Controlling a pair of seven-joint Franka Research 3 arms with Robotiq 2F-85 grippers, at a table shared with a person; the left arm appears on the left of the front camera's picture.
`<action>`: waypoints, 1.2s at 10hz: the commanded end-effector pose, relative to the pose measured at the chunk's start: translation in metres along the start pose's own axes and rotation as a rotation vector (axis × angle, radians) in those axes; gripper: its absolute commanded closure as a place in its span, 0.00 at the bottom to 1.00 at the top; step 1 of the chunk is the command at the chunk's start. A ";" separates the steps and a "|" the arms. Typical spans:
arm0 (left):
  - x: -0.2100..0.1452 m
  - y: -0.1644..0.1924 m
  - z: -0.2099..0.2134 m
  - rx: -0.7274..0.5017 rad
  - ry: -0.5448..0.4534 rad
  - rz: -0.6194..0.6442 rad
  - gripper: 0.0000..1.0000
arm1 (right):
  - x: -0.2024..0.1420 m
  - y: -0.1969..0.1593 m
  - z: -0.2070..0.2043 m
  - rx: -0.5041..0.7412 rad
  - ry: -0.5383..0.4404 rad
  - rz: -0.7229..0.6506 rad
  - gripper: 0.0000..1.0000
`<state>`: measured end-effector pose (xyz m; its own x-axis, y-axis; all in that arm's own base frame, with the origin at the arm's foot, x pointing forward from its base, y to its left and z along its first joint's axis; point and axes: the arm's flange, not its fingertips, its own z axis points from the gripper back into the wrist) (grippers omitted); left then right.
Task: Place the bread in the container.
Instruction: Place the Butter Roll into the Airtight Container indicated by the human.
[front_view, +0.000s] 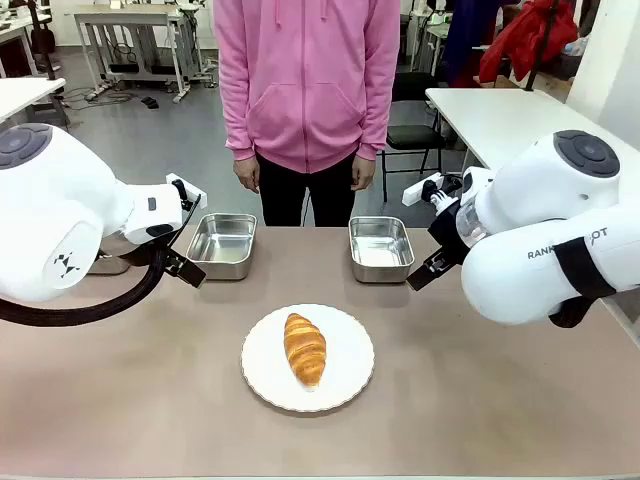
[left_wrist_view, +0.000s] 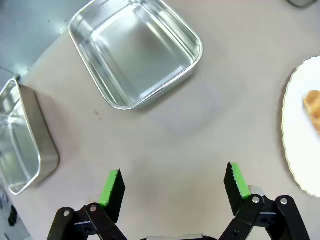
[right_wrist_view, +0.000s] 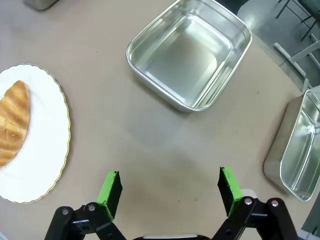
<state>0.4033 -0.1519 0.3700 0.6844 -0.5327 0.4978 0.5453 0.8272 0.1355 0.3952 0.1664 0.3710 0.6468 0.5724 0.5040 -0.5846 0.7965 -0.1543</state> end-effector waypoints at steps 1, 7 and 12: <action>0.000 0.000 0.000 0.000 0.000 0.000 0.00 | 0.000 0.000 0.000 0.000 0.000 0.000 0.00; 0.000 0.000 0.000 0.000 0.000 0.000 0.00 | 0.000 0.000 0.000 0.000 0.000 0.000 0.00; 0.005 0.014 0.018 -0.020 -0.031 -0.007 0.00 | 0.016 -0.015 0.012 0.001 -0.036 -0.014 0.00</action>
<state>0.4044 -0.1509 0.3747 0.6804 -0.5296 0.5065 0.5437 0.8283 0.1356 0.3987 0.1653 0.3764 0.6446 0.5658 0.5141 -0.5786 0.8006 -0.1557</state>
